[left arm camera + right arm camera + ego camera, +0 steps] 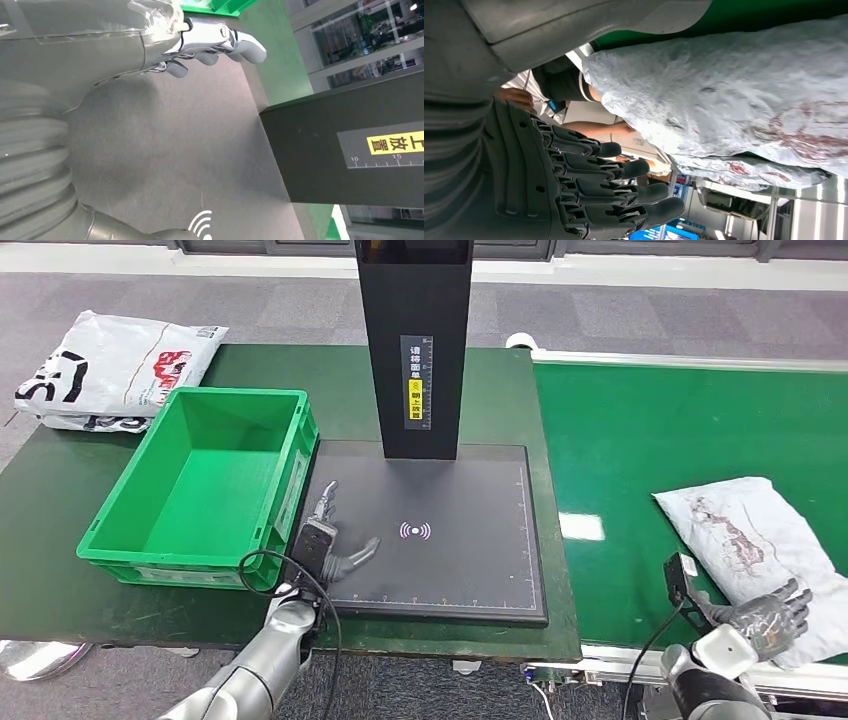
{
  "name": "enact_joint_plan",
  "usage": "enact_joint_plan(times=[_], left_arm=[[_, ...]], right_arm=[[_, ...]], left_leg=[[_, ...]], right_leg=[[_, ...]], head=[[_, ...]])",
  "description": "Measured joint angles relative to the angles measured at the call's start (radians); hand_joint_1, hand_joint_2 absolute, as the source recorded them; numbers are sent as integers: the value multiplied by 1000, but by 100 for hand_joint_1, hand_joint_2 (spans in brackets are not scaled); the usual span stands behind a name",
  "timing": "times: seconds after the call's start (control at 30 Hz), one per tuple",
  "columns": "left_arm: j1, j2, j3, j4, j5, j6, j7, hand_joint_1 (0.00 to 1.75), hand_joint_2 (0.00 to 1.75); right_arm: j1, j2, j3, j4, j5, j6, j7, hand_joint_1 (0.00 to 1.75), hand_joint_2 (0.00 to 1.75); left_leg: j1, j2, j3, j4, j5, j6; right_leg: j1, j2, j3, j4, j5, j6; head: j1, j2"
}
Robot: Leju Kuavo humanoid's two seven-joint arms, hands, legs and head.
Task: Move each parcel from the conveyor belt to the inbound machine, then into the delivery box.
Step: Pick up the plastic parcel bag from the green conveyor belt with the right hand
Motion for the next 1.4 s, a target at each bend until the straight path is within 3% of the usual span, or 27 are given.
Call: enact_joint_plan(times=[0.6, 0.93, 1.13, 1.4], left_arm=[[0, -8, 0, 2, 4, -4, 2, 0, 175], [2, -9, 0, 5, 18, -2, -3, 0, 175], [3, -9, 0, 4, 22, -6, 6, 0, 175], [3, -10, 0, 4, 24, -6, 9, 0, 175]], right_arm=[[25, -14, 0, 1, 2, 6, -6, 0, 175], [27, -14, 0, 1, 36, 83, 24, 0, 175], [26, -8, 0, 1, 35, 187, 30, 0, 175], [22, -4, 0, 1, 34, 201, 31, 0, 175]], left_leg=[[0, 0, 0, 0, 0, 0], [0, 0, 0, 0, 0, 0], [0, 0, 0, 0, 0, 0], [0, 1, 0, 0, 0, 1]], right_leg=[[0, 0, 0, 0, 0, 0], [0, 0, 0, 0, 0, 0], [0, 0, 0, 0, 0, 0], [0, 0, 1, 0, 1, 1]], head=[[0, 0], [0, 0], [0, 0], [0, 0]])
